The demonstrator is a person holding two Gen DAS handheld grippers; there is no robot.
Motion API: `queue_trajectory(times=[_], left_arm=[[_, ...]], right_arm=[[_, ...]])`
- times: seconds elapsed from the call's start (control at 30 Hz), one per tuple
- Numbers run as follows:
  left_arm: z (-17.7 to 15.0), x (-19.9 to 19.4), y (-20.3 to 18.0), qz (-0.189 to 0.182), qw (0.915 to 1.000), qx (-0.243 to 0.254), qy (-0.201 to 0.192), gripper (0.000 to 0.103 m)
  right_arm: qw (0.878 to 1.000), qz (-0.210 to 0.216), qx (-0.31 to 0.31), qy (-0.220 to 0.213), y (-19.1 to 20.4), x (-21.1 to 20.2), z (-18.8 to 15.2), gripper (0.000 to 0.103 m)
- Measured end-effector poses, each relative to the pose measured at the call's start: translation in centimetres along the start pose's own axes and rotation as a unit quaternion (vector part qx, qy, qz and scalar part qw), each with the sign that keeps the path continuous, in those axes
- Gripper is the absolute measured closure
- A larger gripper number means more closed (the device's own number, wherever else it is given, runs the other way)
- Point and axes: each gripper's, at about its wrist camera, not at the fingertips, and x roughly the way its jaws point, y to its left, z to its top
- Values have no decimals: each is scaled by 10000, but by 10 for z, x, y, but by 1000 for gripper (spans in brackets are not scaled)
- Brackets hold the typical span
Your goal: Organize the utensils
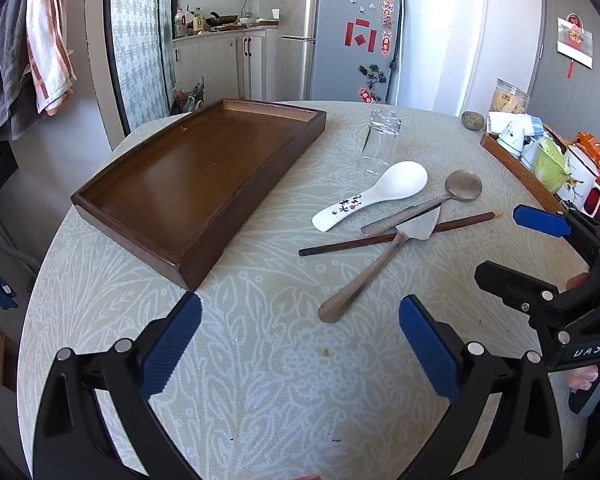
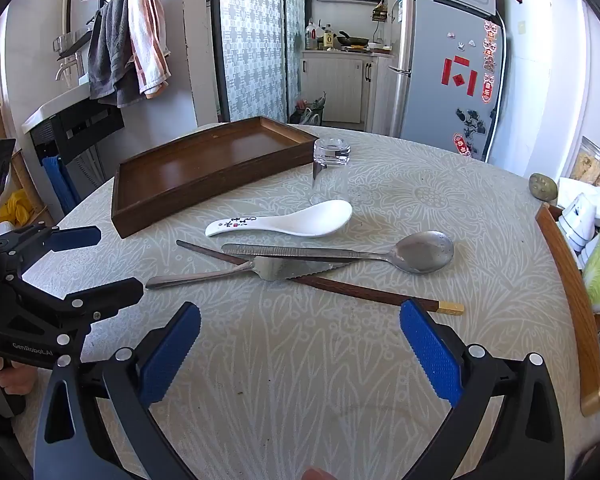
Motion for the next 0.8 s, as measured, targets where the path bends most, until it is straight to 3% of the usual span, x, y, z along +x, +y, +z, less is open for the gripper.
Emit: queue_trajectory(times=[0.8], left_arm=[[0,0,0,-33,10000,-28,15,2]], right_arm=[[10000,6,5,1,0,1,0,2]])
